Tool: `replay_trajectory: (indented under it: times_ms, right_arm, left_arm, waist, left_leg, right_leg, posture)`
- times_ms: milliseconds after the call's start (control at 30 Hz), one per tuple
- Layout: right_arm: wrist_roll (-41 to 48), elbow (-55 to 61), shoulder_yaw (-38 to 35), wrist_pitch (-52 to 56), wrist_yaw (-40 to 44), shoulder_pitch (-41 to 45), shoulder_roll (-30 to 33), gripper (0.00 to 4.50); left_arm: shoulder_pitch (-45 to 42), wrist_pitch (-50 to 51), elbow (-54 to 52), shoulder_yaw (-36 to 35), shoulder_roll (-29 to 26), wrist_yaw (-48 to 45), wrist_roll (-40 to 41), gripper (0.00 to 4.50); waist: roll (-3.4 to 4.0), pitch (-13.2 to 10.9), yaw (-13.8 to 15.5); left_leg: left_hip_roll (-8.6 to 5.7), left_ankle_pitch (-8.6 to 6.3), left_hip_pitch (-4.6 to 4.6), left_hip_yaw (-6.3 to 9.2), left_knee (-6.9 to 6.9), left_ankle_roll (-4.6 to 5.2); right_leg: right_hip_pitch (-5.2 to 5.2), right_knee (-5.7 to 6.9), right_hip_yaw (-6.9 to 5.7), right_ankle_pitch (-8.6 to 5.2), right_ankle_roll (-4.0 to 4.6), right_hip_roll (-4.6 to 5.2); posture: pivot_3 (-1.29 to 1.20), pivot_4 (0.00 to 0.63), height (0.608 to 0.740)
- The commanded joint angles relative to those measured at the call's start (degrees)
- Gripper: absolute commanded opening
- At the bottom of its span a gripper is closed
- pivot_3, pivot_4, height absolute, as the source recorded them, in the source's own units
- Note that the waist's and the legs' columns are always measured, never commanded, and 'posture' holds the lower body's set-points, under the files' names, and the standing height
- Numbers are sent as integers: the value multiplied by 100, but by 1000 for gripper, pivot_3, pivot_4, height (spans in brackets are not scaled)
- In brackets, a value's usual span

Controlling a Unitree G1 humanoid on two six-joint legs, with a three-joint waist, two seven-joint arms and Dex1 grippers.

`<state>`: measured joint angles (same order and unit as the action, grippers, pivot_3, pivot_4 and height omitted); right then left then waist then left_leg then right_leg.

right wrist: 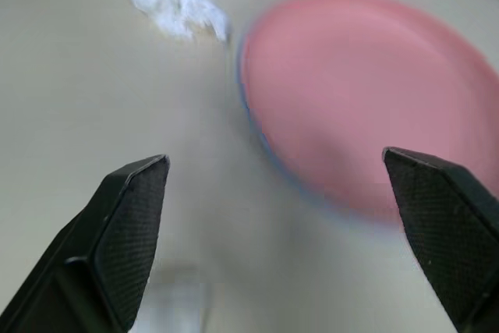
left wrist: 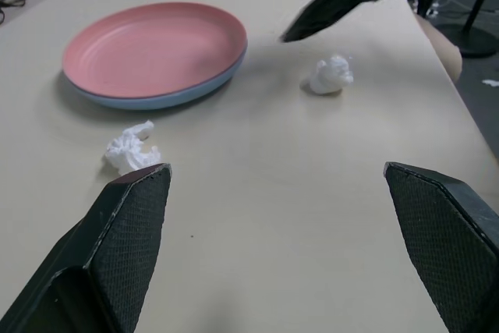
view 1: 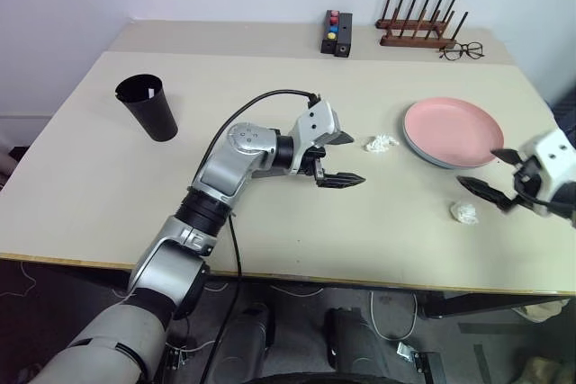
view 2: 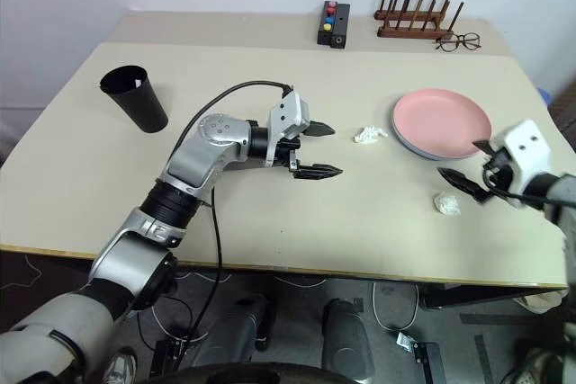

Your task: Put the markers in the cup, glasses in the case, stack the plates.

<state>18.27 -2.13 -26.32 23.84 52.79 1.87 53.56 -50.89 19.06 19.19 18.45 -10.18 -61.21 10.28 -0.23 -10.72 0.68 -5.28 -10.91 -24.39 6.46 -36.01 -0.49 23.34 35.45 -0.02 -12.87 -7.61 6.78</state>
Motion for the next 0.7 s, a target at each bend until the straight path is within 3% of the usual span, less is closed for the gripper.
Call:
replay_trajectory:
  times_ms: [33,233,700]
  right_arm:
    - [319,838,-678,526,102,-903,-32,4484]
    - [758,1323,-707,977,110,-1355,-234,4484]
    - [299,640,207,385,-421,-853,-712,4484]
  left_arm:
    - [-84,-218,36,-53,93,-39,13,4500]
    - [-91,-296,173,26,156,-297,33,4500]
    - [68,-364,80,193,-248,-1148,-9,4500]
  waist:
    - [-1,0,7]
    - [6,3,-46]
    - [5,3,4]
  left_leg:
    - [0,-1,0,1,0,2]
    - [3,-3,2,-8,-3,4]
    - [2,-3,-1,-7,-1,5]
  right_leg:
    - [-2,0,-1,-6,7,0]
    - [-2,-4,4,-14,-6,1]
    - [-2,-10,1,-3,13,2]
  posture:
    - [0,150,740]
    - [0,150,740]
    - [0,150,740]
